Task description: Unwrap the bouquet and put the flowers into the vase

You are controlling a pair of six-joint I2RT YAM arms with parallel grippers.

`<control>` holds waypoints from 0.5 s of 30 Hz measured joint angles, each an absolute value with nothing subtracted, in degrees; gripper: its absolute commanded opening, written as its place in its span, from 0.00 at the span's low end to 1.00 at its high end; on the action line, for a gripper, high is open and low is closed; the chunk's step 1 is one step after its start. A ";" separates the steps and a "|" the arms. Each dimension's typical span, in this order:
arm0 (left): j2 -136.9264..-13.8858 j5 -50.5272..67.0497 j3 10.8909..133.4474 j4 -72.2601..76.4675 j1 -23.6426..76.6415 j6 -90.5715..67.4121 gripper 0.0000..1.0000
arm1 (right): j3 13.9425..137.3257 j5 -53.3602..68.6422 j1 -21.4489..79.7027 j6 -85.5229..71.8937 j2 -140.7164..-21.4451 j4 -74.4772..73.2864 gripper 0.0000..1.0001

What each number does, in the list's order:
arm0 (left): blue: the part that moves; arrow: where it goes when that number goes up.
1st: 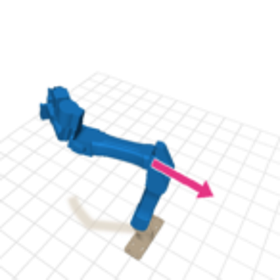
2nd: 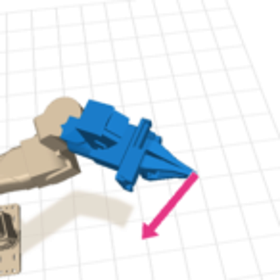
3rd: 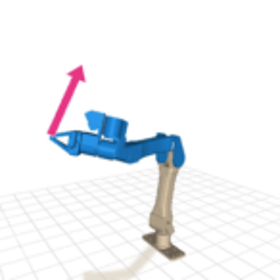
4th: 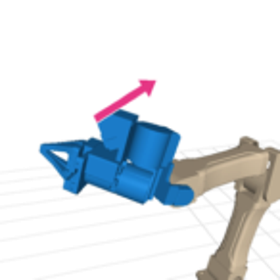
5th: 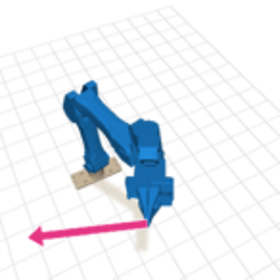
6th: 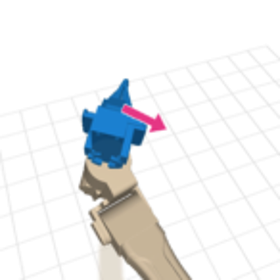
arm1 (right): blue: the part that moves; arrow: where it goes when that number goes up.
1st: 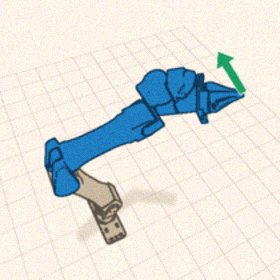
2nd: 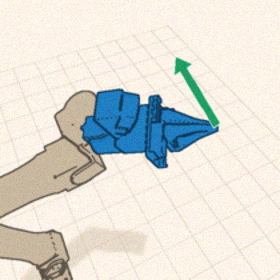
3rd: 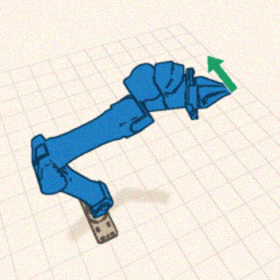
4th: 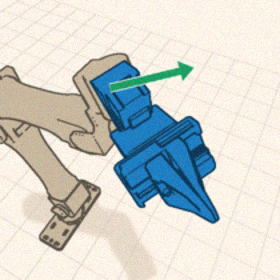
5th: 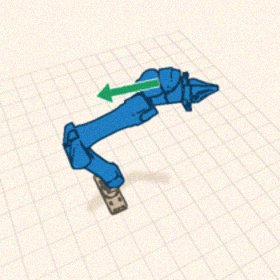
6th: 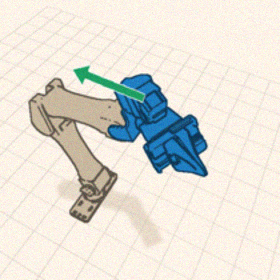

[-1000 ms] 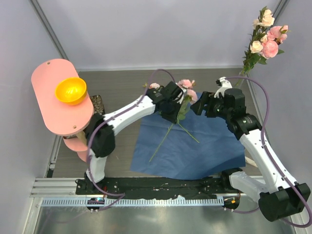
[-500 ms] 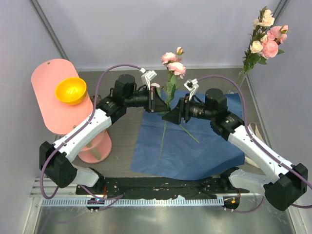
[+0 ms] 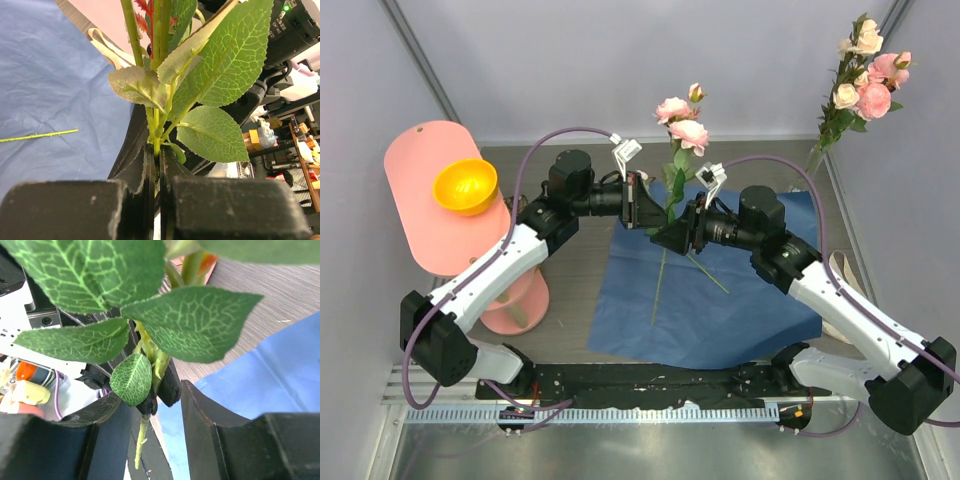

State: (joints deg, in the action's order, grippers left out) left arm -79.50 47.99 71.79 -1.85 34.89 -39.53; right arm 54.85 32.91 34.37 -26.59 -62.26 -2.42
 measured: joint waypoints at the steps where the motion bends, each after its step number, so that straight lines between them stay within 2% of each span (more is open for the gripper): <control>1: -79.50 48.21 71.79 -1.83 34.83 -39.44 0.00 | 54.85 32.23 34.37 -26.20 -61.78 -3.07 0.38; 5: -79.50 48.66 71.79 -2.22 34.35 -38.02 0.00 | 54.87 31.59 34.33 -25.39 -60.97 -4.67 0.31; 7: -79.50 48.69 71.81 -2.92 34.24 -37.12 0.00 | 54.87 31.90 34.33 -25.34 -60.99 -5.04 0.17; 8: -79.50 48.66 71.81 -3.38 34.20 -36.75 0.00 | 54.87 32.27 34.33 -25.39 -60.99 -5.23 0.04; 10: -79.55 48.99 71.83 -3.84 34.11 -36.27 0.00 | 54.87 32.86 34.37 -25.47 -61.01 -5.41 0.01; 11: -79.55 49.08 71.88 -4.05 34.09 -35.92 0.05 | 54.87 33.10 34.30 -25.78 -61.08 -5.61 0.01; 12: -79.55 49.06 71.94 -4.16 34.09 -35.48 0.27 | 54.87 33.10 34.28 -25.67 -61.14 -5.61 0.01; 14: -79.55 48.86 72.20 -5.15 34.09 -34.57 0.52 | 54.87 32.42 34.28 -25.39 -61.17 -5.91 0.01; 15: -79.55 48.27 72.64 -6.22 34.04 -33.89 0.70 | 54.89 31.59 34.44 -24.93 -61.06 -6.57 0.01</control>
